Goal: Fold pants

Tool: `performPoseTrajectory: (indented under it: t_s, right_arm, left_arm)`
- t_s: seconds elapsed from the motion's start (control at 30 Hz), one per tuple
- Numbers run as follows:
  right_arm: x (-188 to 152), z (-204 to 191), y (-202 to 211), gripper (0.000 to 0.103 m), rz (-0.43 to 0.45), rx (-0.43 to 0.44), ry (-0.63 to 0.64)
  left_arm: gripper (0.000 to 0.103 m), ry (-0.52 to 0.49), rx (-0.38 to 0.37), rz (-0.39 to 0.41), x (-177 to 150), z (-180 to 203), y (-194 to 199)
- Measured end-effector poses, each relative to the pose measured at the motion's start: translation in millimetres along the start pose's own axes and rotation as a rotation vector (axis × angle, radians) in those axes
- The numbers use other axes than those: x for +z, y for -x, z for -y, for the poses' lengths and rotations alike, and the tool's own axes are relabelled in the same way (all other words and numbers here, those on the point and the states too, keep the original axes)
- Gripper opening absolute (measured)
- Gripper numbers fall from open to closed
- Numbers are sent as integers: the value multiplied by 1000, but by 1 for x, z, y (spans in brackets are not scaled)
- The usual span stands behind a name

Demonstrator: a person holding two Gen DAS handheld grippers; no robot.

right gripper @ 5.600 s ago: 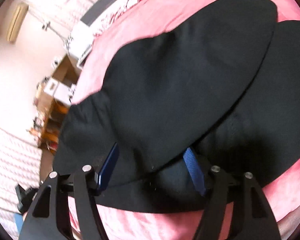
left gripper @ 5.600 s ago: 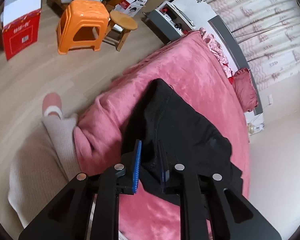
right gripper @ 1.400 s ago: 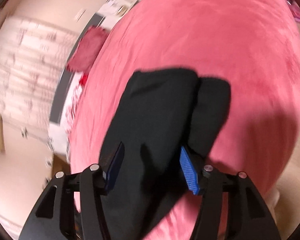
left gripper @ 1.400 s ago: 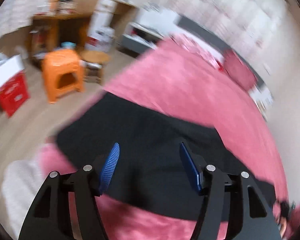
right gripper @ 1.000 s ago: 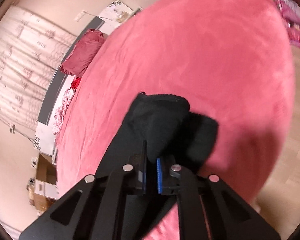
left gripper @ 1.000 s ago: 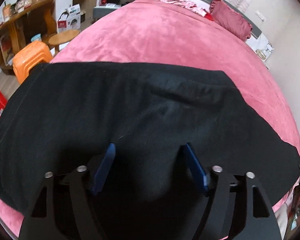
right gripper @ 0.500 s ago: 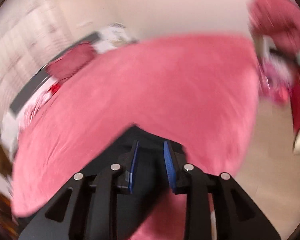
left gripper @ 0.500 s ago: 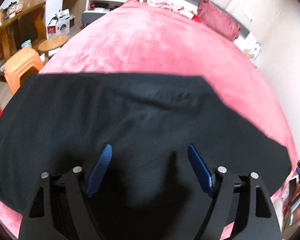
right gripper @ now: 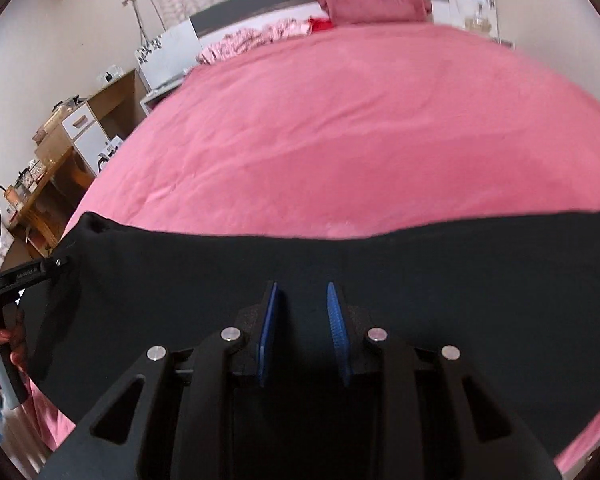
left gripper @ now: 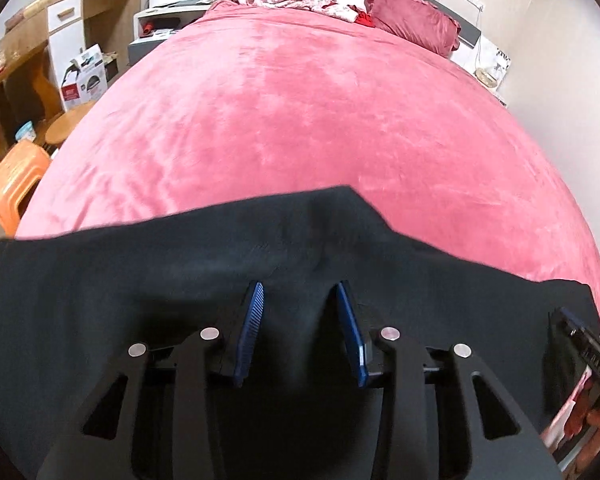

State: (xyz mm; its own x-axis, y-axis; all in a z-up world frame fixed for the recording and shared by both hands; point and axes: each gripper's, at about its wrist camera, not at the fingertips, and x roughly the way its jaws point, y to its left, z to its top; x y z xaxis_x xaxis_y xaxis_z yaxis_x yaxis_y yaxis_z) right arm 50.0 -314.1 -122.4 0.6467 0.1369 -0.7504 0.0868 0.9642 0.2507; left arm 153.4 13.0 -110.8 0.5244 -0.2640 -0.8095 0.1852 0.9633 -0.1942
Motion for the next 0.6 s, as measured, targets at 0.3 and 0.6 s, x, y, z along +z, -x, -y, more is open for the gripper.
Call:
performPoseTrajectory:
  t_s: [0.3, 0.6]
  right_arm:
    - [-4, 0, -26, 26, 7, -68, 47]
    - [-7, 6, -34, 26, 70, -66, 61]
  left_arm:
    - [38, -94, 111, 10, 35, 13, -49]
    - [39, -151, 192, 92, 46, 18, -68]
